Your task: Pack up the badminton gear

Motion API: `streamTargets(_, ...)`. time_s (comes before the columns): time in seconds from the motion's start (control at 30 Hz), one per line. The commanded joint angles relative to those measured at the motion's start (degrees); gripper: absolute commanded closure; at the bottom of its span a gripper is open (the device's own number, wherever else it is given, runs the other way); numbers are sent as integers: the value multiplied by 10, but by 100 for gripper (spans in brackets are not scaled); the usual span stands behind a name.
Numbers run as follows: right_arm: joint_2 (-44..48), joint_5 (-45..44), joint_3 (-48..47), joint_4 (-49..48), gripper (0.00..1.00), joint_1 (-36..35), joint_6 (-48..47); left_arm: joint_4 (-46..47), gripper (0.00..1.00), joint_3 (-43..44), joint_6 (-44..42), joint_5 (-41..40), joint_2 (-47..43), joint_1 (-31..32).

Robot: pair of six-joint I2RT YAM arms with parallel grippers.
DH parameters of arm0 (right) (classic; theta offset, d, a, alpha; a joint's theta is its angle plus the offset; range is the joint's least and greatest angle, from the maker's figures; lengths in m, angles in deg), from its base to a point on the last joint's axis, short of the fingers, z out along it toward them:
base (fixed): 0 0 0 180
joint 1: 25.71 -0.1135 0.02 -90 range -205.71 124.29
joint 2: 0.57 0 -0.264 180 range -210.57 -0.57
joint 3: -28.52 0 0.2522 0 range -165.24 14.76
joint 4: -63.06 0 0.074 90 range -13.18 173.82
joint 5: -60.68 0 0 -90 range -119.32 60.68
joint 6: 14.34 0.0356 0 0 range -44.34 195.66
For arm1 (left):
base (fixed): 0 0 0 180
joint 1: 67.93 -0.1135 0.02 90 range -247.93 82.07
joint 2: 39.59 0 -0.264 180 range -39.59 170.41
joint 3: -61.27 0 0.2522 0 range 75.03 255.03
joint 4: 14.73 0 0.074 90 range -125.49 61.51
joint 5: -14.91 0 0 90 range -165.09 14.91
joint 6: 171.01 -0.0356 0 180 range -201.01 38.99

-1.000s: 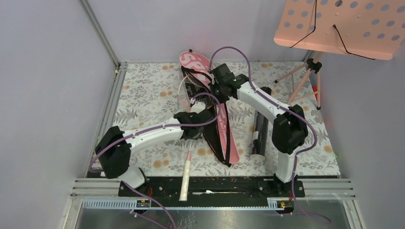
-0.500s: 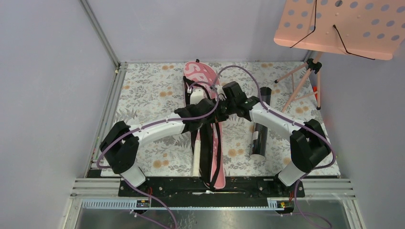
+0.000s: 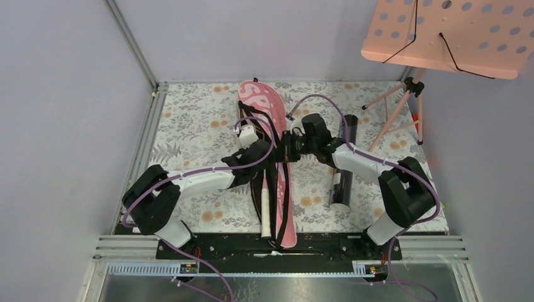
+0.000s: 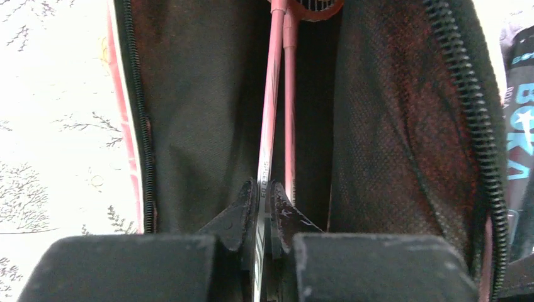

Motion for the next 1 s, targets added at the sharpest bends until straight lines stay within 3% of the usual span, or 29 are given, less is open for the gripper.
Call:
streamTargets(0.0,35,175,-18,-125,100,-30,110,182,100,9,42,49,8,-2)
streamTargets(0.1,44,149,-16,-128,100,-21,129,173,86,-26,68,27,-12,7)
streamTargets(0.23,58,143,5,-205,100,-17,197,179,86,-62,99,-71,-32,50)
streamTargets(0.33,60,167,16,-276,100,-18,257,181,93,-52,105,-93,-10,56)
streamTargets(0.47,68,171,26,-280,100,-17,267,154,94,-35,104,-131,-5,77)
streamTargets(0.53,72,172,23,-277,100,-17,264,142,89,-37,100,-147,-14,87)
streamTargets(0.6,74,170,13,-246,100,-15,243,123,80,-39,86,-144,-33,89)
streamTargets(0.7,79,159,-7,-164,100,-7,182,62,58,-34,50,-129,-82,91)
streamTargets(0.77,83,136,-24,-80,100,2,114,20,37,-32,-10,-123,-127,93)
streamTargets(0.8,84,122,-35,-13,100,7,56,-7,11,-27,-38,-120,-149,93)
streamTargets(0.83,83,106,-49,40,100,9,9,-35,2,-18,-67,-117,-173,93)
streamTargets(0.97,81,45,-77,162,100,13,-126,-163,1,38,-140,-137,-241,93)
